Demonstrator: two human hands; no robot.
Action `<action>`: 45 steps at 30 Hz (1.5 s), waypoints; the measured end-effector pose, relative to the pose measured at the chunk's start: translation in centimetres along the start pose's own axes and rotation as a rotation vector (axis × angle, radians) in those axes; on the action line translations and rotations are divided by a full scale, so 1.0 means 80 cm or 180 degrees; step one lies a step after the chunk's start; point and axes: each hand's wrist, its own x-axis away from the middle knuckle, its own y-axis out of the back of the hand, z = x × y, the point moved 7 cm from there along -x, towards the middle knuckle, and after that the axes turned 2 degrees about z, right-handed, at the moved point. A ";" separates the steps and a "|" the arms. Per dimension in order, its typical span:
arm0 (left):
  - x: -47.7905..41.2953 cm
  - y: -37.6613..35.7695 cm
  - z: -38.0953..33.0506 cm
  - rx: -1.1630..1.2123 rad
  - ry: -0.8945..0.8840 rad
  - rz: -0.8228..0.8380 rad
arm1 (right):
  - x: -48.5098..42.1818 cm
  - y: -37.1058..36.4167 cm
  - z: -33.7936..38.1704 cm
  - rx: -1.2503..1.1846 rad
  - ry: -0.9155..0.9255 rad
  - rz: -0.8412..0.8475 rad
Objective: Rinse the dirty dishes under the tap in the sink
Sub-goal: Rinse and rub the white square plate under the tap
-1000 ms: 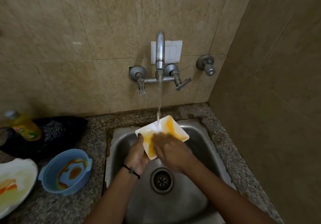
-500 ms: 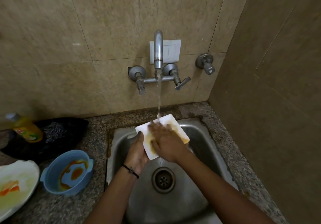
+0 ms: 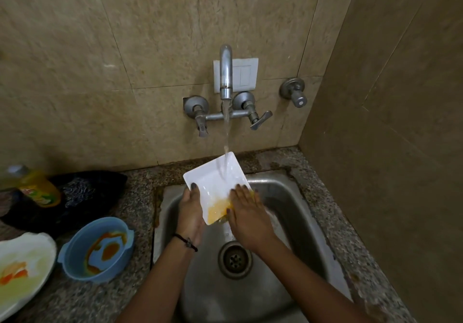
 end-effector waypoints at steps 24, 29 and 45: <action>-0.005 -0.016 0.035 0.0725 0.1073 0.0780 | -0.039 0.025 0.030 0.0043 0.0366 0.0134; -0.004 -0.017 0.042 0.0863 0.1145 0.0439 | -0.031 0.013 0.062 -0.0292 0.0715 0.0322; -0.015 -0.012 0.046 0.0590 0.0852 0.0703 | -0.021 0.013 0.031 -0.0102 0.1007 0.0173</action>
